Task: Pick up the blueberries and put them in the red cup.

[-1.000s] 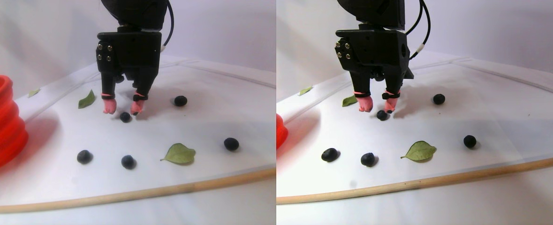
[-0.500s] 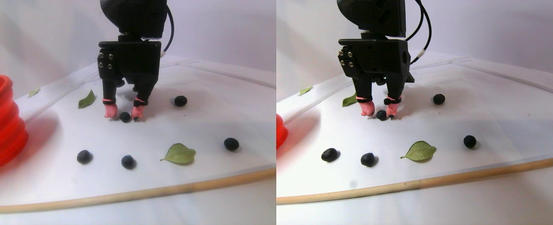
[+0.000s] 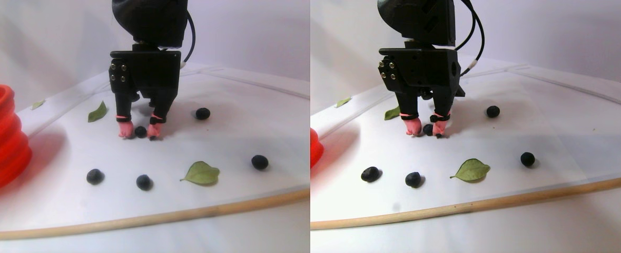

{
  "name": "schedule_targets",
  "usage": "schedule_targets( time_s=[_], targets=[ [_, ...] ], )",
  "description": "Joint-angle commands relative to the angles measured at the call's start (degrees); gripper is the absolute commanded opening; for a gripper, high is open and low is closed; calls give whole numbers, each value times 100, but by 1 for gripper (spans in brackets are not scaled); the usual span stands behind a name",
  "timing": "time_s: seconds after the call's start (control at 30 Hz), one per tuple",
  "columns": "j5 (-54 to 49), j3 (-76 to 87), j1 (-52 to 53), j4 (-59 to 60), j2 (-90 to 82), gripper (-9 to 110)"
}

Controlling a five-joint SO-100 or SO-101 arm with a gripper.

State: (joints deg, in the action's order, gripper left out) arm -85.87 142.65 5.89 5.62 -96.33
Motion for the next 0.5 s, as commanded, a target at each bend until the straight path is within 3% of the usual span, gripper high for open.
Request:
schedule_targets(
  time_s=[0.0,0.47],
  targets=[
    [-18,-18,-26,-70,-18,17],
    [-26,-185,9,-88,53,18]
  ],
)
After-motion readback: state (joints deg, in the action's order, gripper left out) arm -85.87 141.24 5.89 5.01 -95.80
